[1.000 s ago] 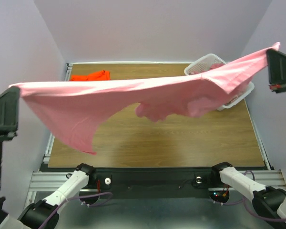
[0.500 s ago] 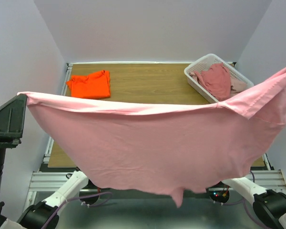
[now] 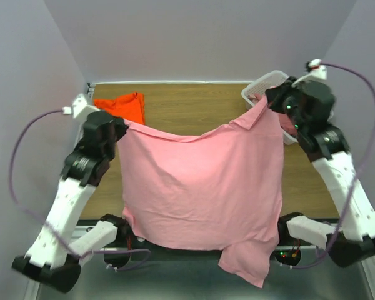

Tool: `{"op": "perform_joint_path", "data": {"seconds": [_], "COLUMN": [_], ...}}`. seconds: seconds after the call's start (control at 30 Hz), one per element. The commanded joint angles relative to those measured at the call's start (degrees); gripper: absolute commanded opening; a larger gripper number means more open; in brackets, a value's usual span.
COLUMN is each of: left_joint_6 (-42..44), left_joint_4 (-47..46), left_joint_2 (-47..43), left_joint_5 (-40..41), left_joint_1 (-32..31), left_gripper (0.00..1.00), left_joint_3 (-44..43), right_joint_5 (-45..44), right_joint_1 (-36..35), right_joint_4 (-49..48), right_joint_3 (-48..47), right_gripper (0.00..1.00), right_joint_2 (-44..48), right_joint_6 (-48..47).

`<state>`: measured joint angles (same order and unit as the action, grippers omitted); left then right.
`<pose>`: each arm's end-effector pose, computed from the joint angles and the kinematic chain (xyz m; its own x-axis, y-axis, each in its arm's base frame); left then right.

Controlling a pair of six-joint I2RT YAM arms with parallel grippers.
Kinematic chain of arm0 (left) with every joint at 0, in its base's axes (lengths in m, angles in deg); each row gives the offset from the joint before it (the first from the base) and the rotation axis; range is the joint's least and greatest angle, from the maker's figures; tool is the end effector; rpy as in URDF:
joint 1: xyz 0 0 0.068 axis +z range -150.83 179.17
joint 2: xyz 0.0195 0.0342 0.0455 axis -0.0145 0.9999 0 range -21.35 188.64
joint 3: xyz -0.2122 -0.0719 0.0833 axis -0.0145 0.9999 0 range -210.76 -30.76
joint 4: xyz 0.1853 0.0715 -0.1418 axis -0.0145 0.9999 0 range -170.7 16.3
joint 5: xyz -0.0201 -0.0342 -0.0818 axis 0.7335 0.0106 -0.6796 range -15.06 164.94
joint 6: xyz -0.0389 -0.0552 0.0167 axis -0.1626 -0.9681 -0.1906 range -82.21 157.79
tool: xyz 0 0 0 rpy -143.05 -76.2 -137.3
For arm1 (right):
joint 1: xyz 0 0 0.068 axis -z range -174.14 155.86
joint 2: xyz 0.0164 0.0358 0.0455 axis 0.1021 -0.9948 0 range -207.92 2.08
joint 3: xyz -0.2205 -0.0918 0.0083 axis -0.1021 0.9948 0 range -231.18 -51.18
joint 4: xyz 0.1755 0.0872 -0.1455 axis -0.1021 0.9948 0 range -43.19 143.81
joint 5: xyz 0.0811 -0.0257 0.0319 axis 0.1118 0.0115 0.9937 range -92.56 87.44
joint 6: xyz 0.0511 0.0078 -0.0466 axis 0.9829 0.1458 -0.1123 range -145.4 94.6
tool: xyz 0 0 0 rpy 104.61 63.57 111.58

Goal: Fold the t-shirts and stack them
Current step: Flatten the tshirt out, then fold the tshirt

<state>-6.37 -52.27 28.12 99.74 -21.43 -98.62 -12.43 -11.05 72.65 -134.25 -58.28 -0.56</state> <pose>0.1867 -0.0448 0.3939 -0.0702 -0.6491 -0.7574 -0.1621 0.7566 -0.6334 0.2151 0.0554 0.4480 -0.0991 0.4024 -0.9101 -0.0896 0.9073 0.4109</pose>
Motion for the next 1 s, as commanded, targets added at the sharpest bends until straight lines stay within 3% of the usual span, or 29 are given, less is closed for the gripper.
{"op": "perform_joint_path", "data": {"seconds": [0.0, 0.17, 0.3, 0.53, 0.77, 0.97], "left_joint_6": [-0.66, 2.41, 3.9, 5.93, 5.93, 4.88], "left_joint_4": [-11.0, -22.51, -24.91, -25.44, -25.96, -25.44], "left_joint_2": [8.18, 23.98, 37.06, 47.81, 45.02, 37.02], "left_joint_5": [-0.35, -12.29, -14.94, -18.11, -18.38, -17.33], "left_joint_1": [4.5, 13.55, 16.11, 17.87, 18.05, 18.14], "left_gripper": [0.0, 0.0, 0.0, 0.0, 0.0, 0.0], "left_joint_3": [6.85, 9.67, 6.25, 0.97, 4.3, 13.87], "right_joint_5": [-5.42, -8.32, -8.5, -8.59, -8.42, -6.39], "right_joint_1": [0.03, 0.29, 0.73, 0.91, 0.82, 0.91], "right_joint_4": [-10.82, -16.26, -17.58, -17.76, -17.58, -14.78], "right_joint_3": [8.26, 8.55, 4.33, -0.34, 6.49, 18.97], "right_gripper": [0.0, 0.01, 0.0, 0.0, 0.0, 0.0], "right_joint_2": [-8.79, -22.5, -31.91, -41.06, -36.68, -23.51], "right_joint_6": [-0.41, -1.2, -2.16, -3.04, -1.64, 2.22]}}
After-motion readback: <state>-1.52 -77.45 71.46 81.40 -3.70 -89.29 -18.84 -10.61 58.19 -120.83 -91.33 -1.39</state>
